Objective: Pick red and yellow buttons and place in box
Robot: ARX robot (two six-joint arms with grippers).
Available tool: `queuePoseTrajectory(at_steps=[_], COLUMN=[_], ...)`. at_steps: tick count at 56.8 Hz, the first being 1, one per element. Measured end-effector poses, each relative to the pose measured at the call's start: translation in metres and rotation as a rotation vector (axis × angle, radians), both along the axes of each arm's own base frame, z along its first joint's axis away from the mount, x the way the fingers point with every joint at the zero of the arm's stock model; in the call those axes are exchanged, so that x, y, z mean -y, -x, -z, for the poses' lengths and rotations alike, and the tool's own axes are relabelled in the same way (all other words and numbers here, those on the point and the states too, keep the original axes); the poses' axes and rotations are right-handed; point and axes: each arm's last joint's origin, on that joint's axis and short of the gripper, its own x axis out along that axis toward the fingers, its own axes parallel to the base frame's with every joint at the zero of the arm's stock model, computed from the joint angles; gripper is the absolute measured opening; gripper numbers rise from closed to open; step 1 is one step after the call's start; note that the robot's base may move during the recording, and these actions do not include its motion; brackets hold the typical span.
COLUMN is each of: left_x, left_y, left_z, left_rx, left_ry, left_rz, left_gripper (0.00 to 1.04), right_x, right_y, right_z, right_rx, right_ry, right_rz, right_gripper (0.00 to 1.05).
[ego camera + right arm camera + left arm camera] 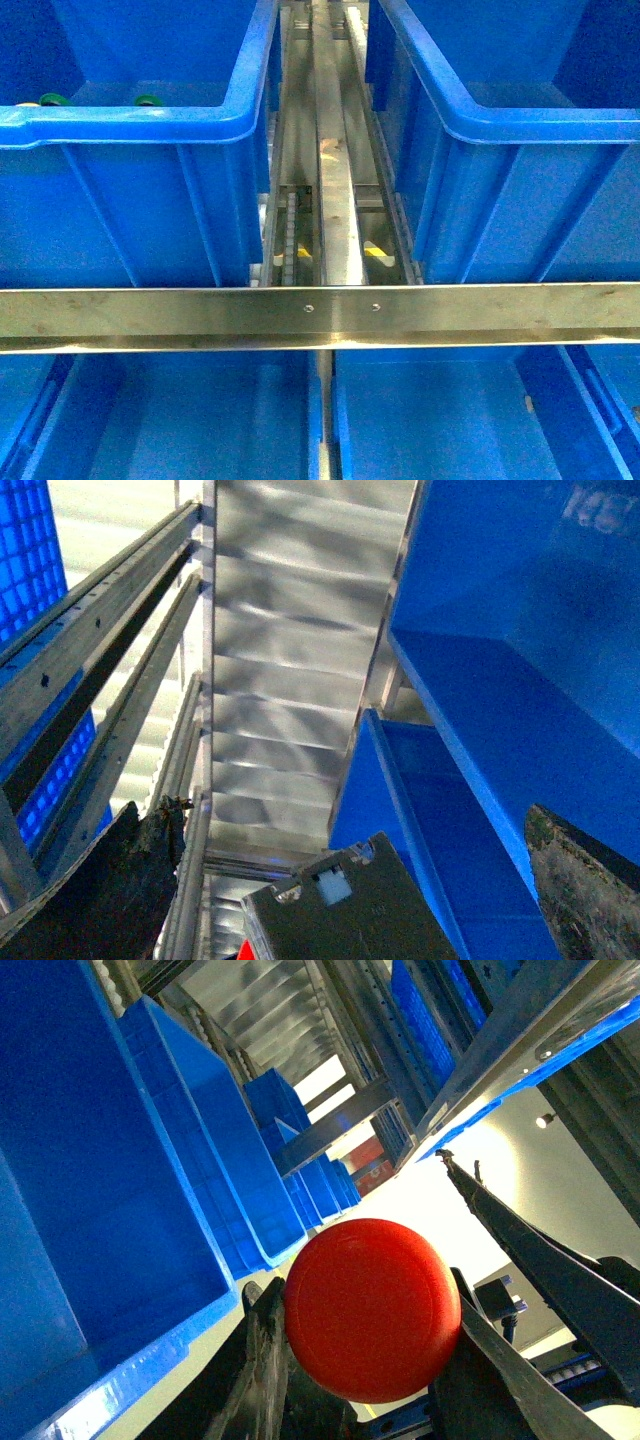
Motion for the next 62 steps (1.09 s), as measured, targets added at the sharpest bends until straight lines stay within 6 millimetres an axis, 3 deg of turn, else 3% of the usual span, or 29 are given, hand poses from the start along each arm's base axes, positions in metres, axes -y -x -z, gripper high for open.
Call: queuePoseTrajectory(at_steps=[20, 38, 49, 60, 62], left_x=[0.015, 0.027, 0.026, 0.014, 0.008], left_y=[-0.004, -0.005, -0.006, -0.011, -0.011], left_z=[0.007, 0.013, 0.013, 0.013, 0.012], left_rx=[-0.016, -0.055, -0.05, -0.032, -0.021], left_ry=[-0.009, -0.01, -0.01, -0.016, -0.017], left_rz=[0.017, 0.023, -0.017, -0.093, -0.118], left_gripper=[0.33, 0.33, 0.65, 0.98, 0.98], right_x=[0.011, 0.025, 0.035, 0.036, 0.036], right_y=[0.004, 0.007, 0.007, 0.006, 0.006], right_z=[0.0, 0.004, 0.005, 0.005, 0.005], right_rx=[-0.024, -0.04, -0.043, -0.035, -0.034], right_ry=[0.039, 0.041, 0.045, 0.044, 0.044], right_rz=[0.064, 0.099, 0.141, 0.15, 0.151], right_gripper=[0.42, 0.39, 0.38, 0.38, 0.38])
